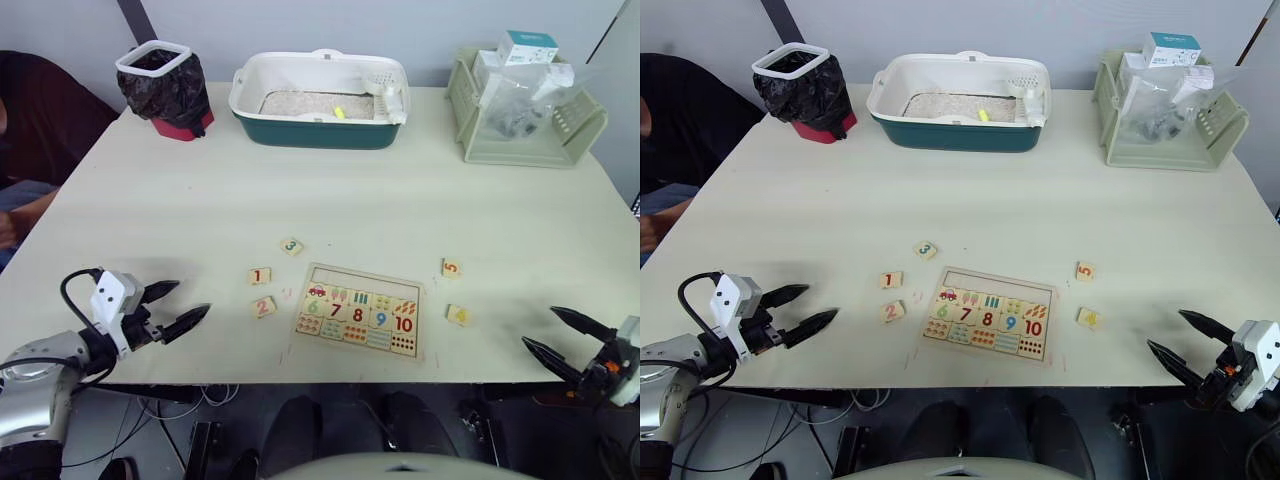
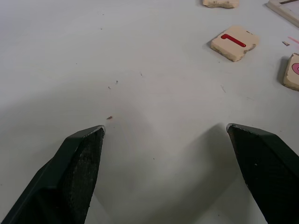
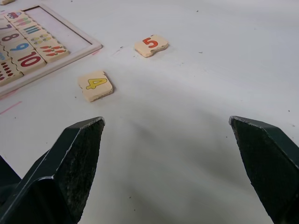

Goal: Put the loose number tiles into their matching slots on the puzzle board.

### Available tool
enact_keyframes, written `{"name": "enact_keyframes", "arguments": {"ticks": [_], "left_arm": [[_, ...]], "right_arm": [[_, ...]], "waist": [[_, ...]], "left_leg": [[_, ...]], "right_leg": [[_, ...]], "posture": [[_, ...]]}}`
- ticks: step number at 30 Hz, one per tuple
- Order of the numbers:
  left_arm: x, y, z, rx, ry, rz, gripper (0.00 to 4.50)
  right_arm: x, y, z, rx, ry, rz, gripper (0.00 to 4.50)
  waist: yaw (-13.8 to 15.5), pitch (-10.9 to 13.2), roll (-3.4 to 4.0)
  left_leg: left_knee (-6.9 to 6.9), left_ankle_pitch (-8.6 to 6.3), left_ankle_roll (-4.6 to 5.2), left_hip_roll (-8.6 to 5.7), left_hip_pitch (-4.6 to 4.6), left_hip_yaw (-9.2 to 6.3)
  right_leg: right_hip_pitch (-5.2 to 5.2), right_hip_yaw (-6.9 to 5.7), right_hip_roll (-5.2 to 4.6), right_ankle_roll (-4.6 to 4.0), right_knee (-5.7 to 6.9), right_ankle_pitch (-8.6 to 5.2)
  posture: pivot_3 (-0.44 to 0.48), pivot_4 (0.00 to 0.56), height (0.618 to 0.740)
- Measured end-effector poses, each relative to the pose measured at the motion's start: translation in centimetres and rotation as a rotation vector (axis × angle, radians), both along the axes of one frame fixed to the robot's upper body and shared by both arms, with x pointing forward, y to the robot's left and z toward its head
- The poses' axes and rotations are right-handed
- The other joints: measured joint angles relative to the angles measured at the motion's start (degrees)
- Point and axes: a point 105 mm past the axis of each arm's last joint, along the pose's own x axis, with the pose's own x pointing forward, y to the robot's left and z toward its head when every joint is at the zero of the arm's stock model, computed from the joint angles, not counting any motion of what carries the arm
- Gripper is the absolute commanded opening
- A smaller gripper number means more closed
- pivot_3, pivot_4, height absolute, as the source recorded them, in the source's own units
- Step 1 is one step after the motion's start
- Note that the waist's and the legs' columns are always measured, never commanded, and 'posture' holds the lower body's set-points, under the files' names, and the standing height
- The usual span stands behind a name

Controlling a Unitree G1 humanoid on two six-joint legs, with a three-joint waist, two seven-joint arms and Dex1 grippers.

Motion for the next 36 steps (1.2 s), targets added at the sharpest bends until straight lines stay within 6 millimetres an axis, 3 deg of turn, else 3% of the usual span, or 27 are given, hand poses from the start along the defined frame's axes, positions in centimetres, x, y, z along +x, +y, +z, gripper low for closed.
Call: {"name": "enact_keyframes", "arguments": {"ticks": [7,18,22,31,36], "left_arm": [[0.6,0.8,-0.1,0.026,-0.032,0.011,4.45],[0.5,0.7,-0.1,0.037,-0.046,-0.031,4.45],[1.2,-0.6,0.3,0.041,-0.055,-0.115,4.45],[4.8,-4.4,3.5,0.133,-0.111,-0.471,4.45],[6.4,-5.7,3.8,0.204,-0.086,-0.626,4.45]], "right_arm": [[-0.5,-1.8,0.1,-0.017,-0.031,-0.020,4.50],[-0.5,-1.6,0.2,-0.014,-0.053,0.026,4.50],[-0.9,-1.1,0.6,0.015,-0.059,0.070,4.50],[-2.4,1.7,2.3,0.102,-0.087,0.219,4.50],[-2.5,2.8,3.1,0.098,-0.109,0.270,4.50]], "waist": [[0.01,0.00,-0.01],[-0.01,0.00,0.00],[0.21,0.00,0.00],[0.16,0.00,-0.01],[0.04,-0.01,-0.02]], "left_leg": [[0.00,0.00,0.00,-0.01,0.01,0.01],[0.00,0.00,0.00,0.00,0.00,0.01],[0.01,0.00,0.00,-0.01,0.00,-0.01],[0.03,0.00,0.01,-0.05,-0.02,-0.01],[0.03,0.00,0.00,-0.05,-0.05,-0.04]], "right_leg": [[0.00,0.00,0.01,0.00,0.00,0.00],[0.00,0.00,0.01,-0.01,0.00,0.01],[0.01,-0.01,0.02,-0.01,0.01,0.01],[0.02,-0.01,0.06,-0.01,0.02,0.03],[0.01,-0.02,0.11,-0.20,0.02,0.13]], "posture": [[0.000,0.150,0.740],[0.000,0.150,0.740],[0.000,0.150,0.740],[0.000,0.150,0.740],[0.000,0.150,0.740]]}}
